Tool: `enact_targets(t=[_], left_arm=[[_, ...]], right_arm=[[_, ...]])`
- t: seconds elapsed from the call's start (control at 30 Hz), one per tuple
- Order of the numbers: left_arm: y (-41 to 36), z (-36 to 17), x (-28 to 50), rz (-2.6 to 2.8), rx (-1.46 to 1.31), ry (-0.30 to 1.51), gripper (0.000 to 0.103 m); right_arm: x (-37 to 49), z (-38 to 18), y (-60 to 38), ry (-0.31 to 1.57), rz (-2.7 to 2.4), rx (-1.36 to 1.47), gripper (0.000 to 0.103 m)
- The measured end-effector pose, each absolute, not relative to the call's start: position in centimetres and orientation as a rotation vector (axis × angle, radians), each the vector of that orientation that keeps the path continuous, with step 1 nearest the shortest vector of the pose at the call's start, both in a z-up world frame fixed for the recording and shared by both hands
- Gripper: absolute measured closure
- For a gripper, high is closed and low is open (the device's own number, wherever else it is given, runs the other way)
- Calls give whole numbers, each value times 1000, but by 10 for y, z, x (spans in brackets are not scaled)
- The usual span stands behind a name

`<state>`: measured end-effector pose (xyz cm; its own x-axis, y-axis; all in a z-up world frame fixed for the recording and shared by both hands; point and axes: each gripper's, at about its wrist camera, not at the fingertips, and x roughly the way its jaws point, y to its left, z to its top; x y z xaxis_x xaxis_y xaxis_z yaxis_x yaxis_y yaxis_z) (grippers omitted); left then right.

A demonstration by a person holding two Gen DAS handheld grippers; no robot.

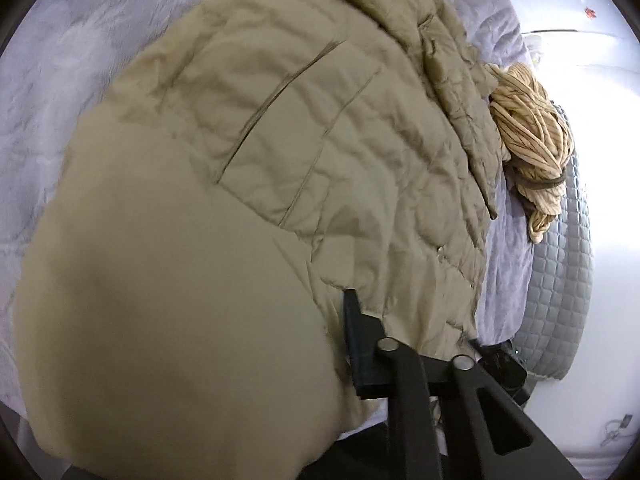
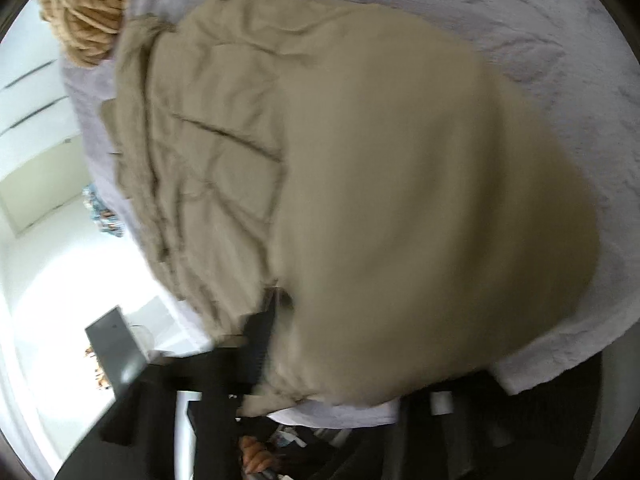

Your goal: Fold large clothes

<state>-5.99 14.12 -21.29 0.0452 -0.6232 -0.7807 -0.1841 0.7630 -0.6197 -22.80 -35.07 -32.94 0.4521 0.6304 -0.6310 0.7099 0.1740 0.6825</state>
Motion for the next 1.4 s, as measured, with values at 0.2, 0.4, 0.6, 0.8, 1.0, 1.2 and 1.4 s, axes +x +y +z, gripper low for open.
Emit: enact_targets(t=[0.2,0.4,0.6,0.8,1.0,1.2,1.4], left_arm=[[136,-166,-42,-429,-634,1404,86],[127,-102,11,-485,-591,1234,87],[104,-61,100,-510,-455,1130,87],[85,-69,199,-421,-380,1135,86],[65,-129,268,-337,-293,1200,86],[54,-185,294,-305,-290,1214,86],[47,-195,298,-320,-236,1194,86]], right_arm=[[-204,-287,-349,1168,6,1371,93],[-150,-212,-361,1039,77,1208,94],[-61,-146,-371,946,138,1032,94],[45,-123,-373,947,174,911,94],[131,-178,-381,1035,97,858,94],[171,-235,-385,1043,78,906,94],[176,-257,-386,1016,97,932,94]])
